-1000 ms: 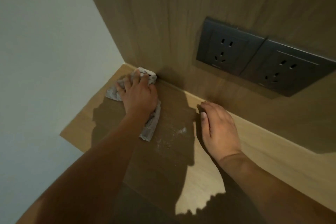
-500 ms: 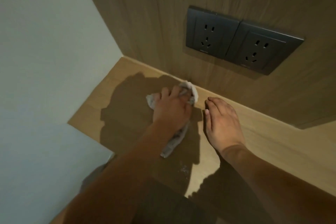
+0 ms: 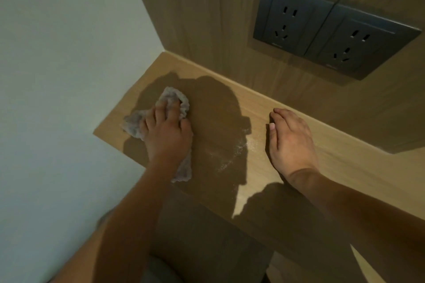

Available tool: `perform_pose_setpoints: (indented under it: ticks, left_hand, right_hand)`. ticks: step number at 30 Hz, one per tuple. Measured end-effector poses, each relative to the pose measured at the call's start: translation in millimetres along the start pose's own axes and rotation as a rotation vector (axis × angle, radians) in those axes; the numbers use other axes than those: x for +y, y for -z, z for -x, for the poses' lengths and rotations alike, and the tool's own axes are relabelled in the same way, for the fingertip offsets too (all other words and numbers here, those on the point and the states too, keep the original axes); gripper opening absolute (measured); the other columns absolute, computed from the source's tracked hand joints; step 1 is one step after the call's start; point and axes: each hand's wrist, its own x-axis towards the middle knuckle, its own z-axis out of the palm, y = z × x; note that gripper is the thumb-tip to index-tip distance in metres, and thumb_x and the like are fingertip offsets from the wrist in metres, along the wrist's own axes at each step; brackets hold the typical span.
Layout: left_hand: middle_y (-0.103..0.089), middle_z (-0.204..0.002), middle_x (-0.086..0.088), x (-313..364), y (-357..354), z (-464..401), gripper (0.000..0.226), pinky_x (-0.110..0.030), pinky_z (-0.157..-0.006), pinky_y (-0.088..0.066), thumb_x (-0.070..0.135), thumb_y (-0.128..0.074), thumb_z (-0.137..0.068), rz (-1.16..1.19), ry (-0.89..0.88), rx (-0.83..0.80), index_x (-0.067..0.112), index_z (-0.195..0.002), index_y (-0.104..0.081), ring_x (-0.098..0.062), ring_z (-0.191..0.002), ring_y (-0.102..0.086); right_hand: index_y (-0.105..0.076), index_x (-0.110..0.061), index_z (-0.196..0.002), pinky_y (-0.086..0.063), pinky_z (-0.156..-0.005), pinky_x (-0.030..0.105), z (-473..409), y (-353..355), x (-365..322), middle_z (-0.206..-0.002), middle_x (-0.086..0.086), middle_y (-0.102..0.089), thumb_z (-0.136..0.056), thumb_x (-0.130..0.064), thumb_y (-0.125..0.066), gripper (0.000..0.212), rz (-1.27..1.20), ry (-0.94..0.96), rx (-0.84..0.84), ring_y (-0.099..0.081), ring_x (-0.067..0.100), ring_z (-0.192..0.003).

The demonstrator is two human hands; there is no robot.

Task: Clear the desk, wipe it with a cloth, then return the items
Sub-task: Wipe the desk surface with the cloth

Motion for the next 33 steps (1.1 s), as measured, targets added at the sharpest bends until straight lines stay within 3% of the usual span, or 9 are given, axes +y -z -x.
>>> perform_pose_setpoints:
  ticks: [3,6,8,10,12,15,19,25,33]
  left_hand:
    - [-0.034,-0.158,-0.003,44.9,-10.1,65.4,0.054,-0.054,-0.115,-0.023,0.041,-0.031,-0.102,-0.026,-0.046,-0.003,0.028,-0.154,-0.034,-0.031,-0.137,-0.028]
    - [-0.055,-0.136,-0.005,72.8,-12.2,103.7,0.050,-0.048,-0.093,-0.044,0.038,-0.036,-0.095,-0.029,-0.228,-0.054,0.022,-0.140,-0.052,-0.030,-0.111,-0.047]
    - [-0.062,-0.113,-0.009,61.9,-4.1,88.5,0.045,-0.044,-0.079,-0.045,0.031,-0.041,-0.090,0.004,-0.294,-0.015,0.015,-0.127,-0.062,-0.033,-0.093,-0.054]
    - [-0.061,-0.102,-0.015,35.8,13.2,57.4,0.041,-0.044,-0.075,-0.044,0.027,-0.041,-0.088,0.070,-0.210,0.098,0.006,-0.114,-0.066,-0.037,-0.088,-0.056]
    - [-0.060,-0.114,-0.021,1.8,28.3,22.4,0.046,-0.049,-0.084,-0.043,0.027,-0.037,-0.091,0.075,-0.048,0.148,0.002,-0.119,-0.064,-0.042,-0.102,-0.054]
    - [-0.042,-0.147,-0.015,-32.3,28.4,-8.8,0.048,-0.056,-0.107,-0.032,0.031,-0.035,-0.101,-0.018,0.141,0.038,0.016,-0.145,-0.046,-0.038,-0.132,-0.037]
    - [-0.025,-0.162,-0.008,-17.7,9.3,2.5,0.056,-0.057,-0.120,-0.013,0.040,-0.028,-0.101,0.070,0.263,0.049,0.026,-0.155,-0.032,-0.032,-0.147,-0.021]
    - [-0.023,-0.165,-0.009,29.7,-10.6,95.4,0.067,-0.057,-0.123,-0.006,0.042,-0.026,-0.092,0.035,-0.034,-0.050,0.021,-0.156,-0.030,-0.033,-0.152,-0.013]
    - [-0.017,-0.167,-0.001,29.5,-16.3,91.1,0.074,-0.055,-0.123,0.007,0.045,-0.023,-0.087,-0.028,-0.077,-0.062,0.024,-0.158,-0.028,-0.028,-0.154,-0.004]
  right_hand:
    - [-0.055,-0.007,-0.136,-0.028,-0.117,0.042,0.8,1.1,-1.5,-0.142,0.010,-0.052,-0.105,-0.028,-0.032,0.044,-0.005,0.009,-0.006,-0.043,0.027,-0.133]
    - [-0.054,-0.007,-0.137,-0.027,-0.117,0.041,1.4,2.9,0.0,-0.143,0.011,-0.052,-0.105,-0.027,-0.034,0.043,-0.006,-0.001,-0.008,-0.043,0.027,-0.133]
    - [-0.055,-0.007,-0.136,-0.029,-0.116,0.042,1.0,3.9,-0.8,-0.141,0.011,-0.053,-0.104,-0.030,-0.031,0.046,-0.007,0.007,-0.002,-0.045,0.028,-0.132]
    - [-0.055,-0.007,-0.136,-0.030,-0.116,0.043,0.2,4.2,-1.9,-0.140,0.012,-0.054,-0.103,-0.031,-0.029,0.049,-0.013,0.016,-0.001,-0.045,0.028,-0.131]
    - [-0.056,-0.006,-0.135,-0.031,-0.115,0.043,0.6,2.7,-1.8,-0.140,0.012,-0.054,-0.103,-0.031,-0.029,0.049,-0.022,0.012,0.009,-0.046,0.029,-0.130]
    - [-0.057,-0.005,-0.134,-0.031,-0.115,0.043,0.1,-0.4,-0.4,-0.139,0.012,-0.055,-0.103,-0.030,-0.029,0.048,-0.017,0.021,0.031,-0.047,0.029,-0.130]
    - [-0.056,-0.006,-0.135,-0.030,-0.115,0.044,0.1,-3.1,1.4,-0.140,0.011,-0.054,-0.103,-0.030,-0.028,0.049,-0.018,0.019,0.022,-0.045,0.029,-0.131]
    - [-0.053,-0.006,-0.137,-0.028,-0.117,0.045,0.3,-0.5,0.7,-0.142,0.012,-0.052,-0.105,-0.026,-0.033,0.043,-0.013,0.020,0.013,-0.043,0.029,-0.134]
    - [-0.055,-0.011,-0.137,-0.029,-0.116,0.041,14.2,15.2,10.2,-0.141,0.008,-0.053,-0.106,-0.030,-0.030,0.044,-0.116,-0.019,0.026,-0.045,0.025,-0.132]
